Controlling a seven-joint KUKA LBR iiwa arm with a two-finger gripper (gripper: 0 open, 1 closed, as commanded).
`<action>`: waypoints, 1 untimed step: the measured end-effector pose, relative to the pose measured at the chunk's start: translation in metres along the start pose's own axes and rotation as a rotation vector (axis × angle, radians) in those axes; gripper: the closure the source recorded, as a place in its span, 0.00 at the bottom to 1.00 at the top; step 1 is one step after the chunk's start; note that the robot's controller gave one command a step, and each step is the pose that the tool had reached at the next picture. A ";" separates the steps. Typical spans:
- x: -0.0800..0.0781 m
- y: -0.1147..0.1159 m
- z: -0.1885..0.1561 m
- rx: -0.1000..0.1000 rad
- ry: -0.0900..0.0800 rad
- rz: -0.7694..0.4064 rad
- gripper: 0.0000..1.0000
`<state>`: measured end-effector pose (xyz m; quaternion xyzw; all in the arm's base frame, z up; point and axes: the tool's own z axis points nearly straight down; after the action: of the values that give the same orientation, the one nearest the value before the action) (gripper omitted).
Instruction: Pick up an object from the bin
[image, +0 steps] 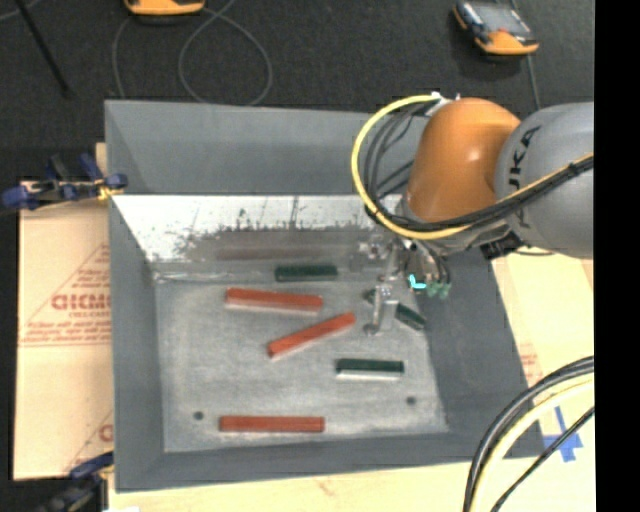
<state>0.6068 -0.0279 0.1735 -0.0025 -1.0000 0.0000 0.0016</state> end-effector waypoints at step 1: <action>0.059 -0.015 0.105 0.002 -0.011 -0.012 0.00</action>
Offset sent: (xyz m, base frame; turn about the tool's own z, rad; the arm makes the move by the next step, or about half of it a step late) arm -0.0599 -0.0125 -0.1035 -0.0157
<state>0.5478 -0.0421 0.0690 0.0035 -1.0000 0.0009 -0.0041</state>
